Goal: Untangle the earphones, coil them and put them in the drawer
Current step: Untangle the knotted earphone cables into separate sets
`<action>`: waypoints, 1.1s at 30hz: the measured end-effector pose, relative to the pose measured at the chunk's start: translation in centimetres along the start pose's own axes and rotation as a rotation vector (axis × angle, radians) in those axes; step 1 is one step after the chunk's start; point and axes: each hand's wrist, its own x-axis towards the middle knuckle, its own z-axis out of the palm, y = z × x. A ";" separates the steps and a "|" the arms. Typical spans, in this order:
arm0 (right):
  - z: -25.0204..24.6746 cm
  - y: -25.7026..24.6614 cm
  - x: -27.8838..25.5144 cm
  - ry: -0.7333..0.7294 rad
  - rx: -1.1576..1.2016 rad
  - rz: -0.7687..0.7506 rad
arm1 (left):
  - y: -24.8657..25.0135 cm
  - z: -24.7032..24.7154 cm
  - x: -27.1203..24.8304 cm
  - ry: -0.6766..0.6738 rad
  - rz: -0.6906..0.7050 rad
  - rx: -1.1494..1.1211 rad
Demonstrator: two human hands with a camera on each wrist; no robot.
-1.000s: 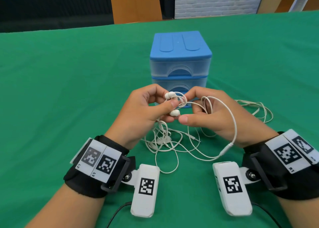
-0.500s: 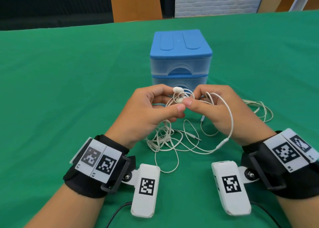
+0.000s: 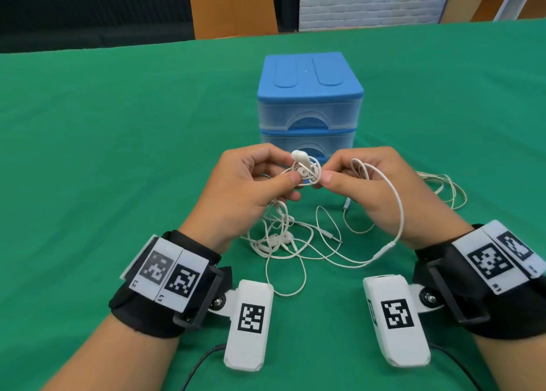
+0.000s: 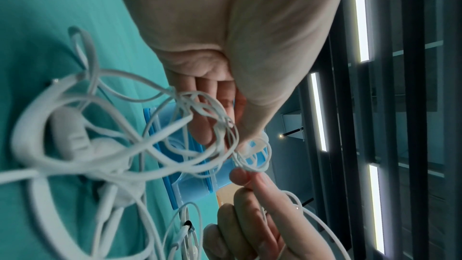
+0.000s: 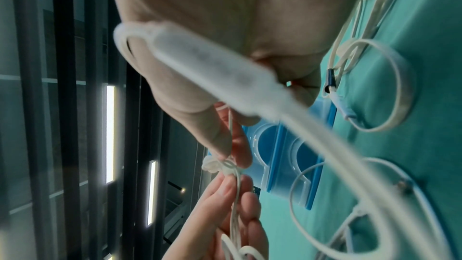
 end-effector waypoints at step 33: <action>0.2 0.0 0.0 0.044 -0.031 0.093 | 0.0 0.1 0.0 -0.039 0.046 0.074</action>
